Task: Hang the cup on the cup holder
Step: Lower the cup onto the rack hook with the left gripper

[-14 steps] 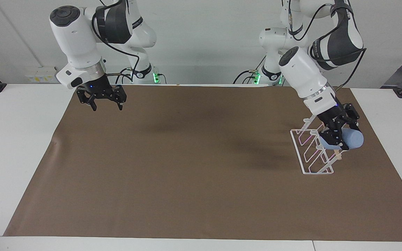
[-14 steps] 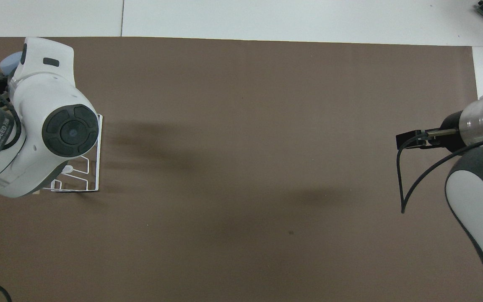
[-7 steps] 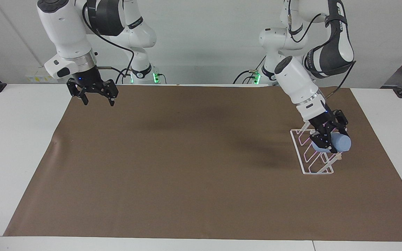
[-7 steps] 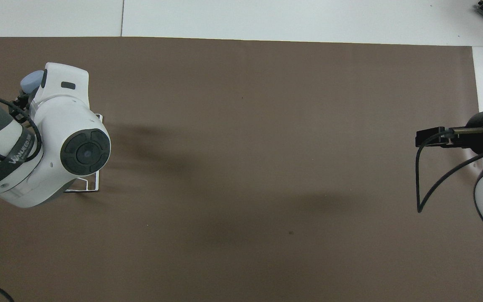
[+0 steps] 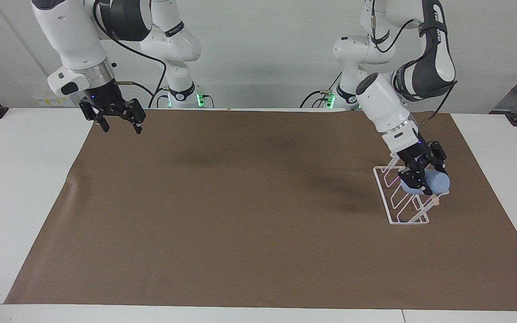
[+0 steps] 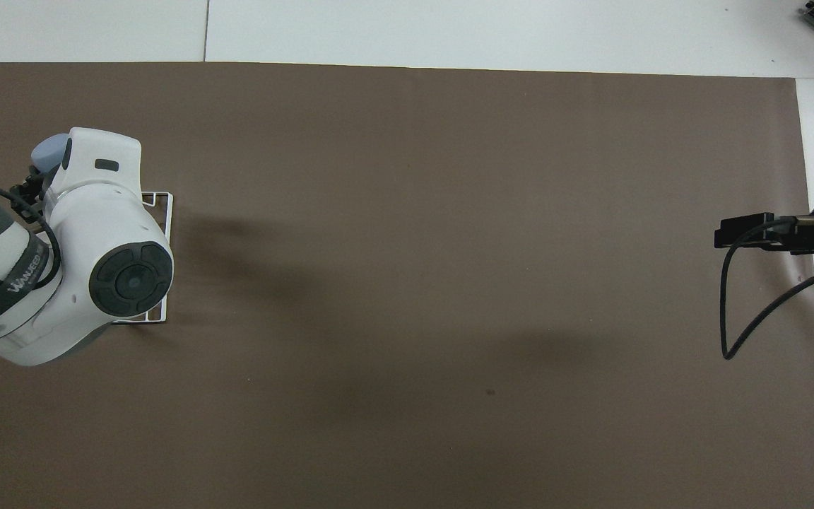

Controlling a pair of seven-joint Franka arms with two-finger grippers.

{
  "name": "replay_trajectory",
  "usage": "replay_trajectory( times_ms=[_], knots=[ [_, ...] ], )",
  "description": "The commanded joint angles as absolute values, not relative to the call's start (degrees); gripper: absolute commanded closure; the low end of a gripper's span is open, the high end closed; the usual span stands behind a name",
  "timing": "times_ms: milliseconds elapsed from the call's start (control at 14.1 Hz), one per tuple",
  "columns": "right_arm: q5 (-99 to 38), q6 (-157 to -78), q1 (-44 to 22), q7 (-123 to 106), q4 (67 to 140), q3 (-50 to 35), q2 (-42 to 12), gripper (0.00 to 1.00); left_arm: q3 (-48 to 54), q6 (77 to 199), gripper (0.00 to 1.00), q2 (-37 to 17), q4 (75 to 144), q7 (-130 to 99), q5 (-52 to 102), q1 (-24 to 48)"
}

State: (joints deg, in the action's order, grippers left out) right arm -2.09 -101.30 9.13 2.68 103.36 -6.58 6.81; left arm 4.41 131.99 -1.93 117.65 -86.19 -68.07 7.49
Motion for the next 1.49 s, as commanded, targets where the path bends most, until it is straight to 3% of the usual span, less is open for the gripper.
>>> replay_trajectory(
  times_ms=[0,142,637,1204,1274,1416],
  knots=[
    [-3.3,-99.7,9.5,3.5,103.6,-6.8,9.0,0.0,4.7,133.7,1.0,-0.7,118.7,-88.8,-70.6,6.6],
    [-3.3,-98.9,9.6,3.5,103.6,-6.7,9.4,0.0,4.8,133.4,1.0,-1.5,116.2,-89.5,-70.8,6.6],
    [-3.3,-95.9,9.3,3.5,103.4,-6.8,13.2,0.0,4.7,136.9,1.0,-0.9,119.0,-93.2,-73.6,5.2],
    [-3.3,-95.8,9.2,3.2,103.5,-5.9,13.3,0.0,4.7,138.1,1.0,-0.4,122.0,-94.7,-73.7,5.3],
    [-3.3,-95.8,9.2,3.2,103.5,-5.8,13.3,0.0,4.7,138.5,0.93,-0.3,122.2,-94.7,-73.7,5.2],
    [-3.3,-95.8,9.3,3.2,103.5,-5.8,13.2,0.0,4.8,138.6,0.35,-0.1,122.4,-94.7,-73.7,5.2]
  ],
)
